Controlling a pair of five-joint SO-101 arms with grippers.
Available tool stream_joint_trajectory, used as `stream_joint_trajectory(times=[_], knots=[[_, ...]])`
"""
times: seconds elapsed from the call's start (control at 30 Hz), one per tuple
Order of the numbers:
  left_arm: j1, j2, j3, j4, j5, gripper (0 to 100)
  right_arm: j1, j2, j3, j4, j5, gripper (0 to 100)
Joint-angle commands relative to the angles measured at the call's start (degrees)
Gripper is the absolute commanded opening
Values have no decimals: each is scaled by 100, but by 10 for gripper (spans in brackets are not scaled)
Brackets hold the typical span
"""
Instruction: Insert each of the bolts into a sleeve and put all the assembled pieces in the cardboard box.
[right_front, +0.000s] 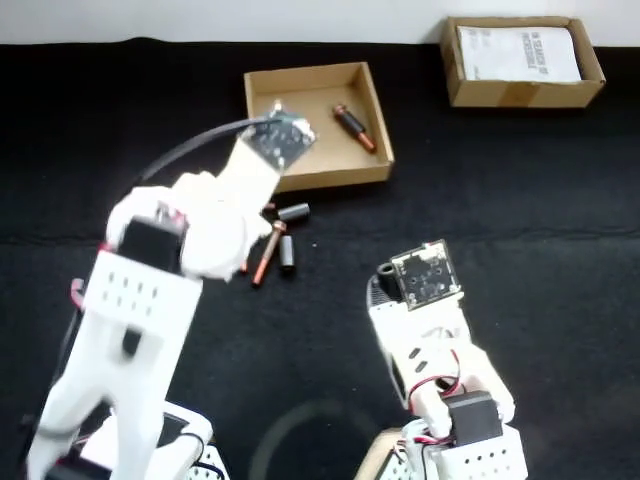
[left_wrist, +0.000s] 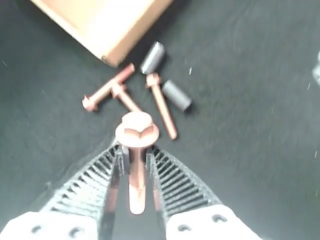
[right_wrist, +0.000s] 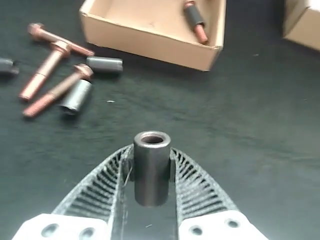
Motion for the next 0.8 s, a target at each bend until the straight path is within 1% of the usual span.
stream_joint_trajectory(times=[0.0, 0.2, 0.27, 0.33, 0.4, 0.53, 0.77], knots=[[365, -1314, 1130, -1152, 264, 8, -374, -40, 110, -321, -545, 9], [963, -3292, 3521, -3209, 378, 8, -848, -40, 497, -1200, -1116, 9], [1112, -3802, 4154, -3780, 387, 8, -954, -40, 611, -1429, -1196, 9], [1209, -4215, 4629, -4158, 527, 8, -1068, -40, 743, -1560, -1204, 9], [1226, -4453, 4892, -4369, 862, 8, -1191, -40, 875, -1622, -1284, 9], [1191, -4488, 4927, -4404, 1591, 8, -1411, -40, 1156, -1868, -1477, 9], [1218, -4488, 4945, -4404, 2365, 8, -1490, -40, 1376, -2668, -1477, 9]])
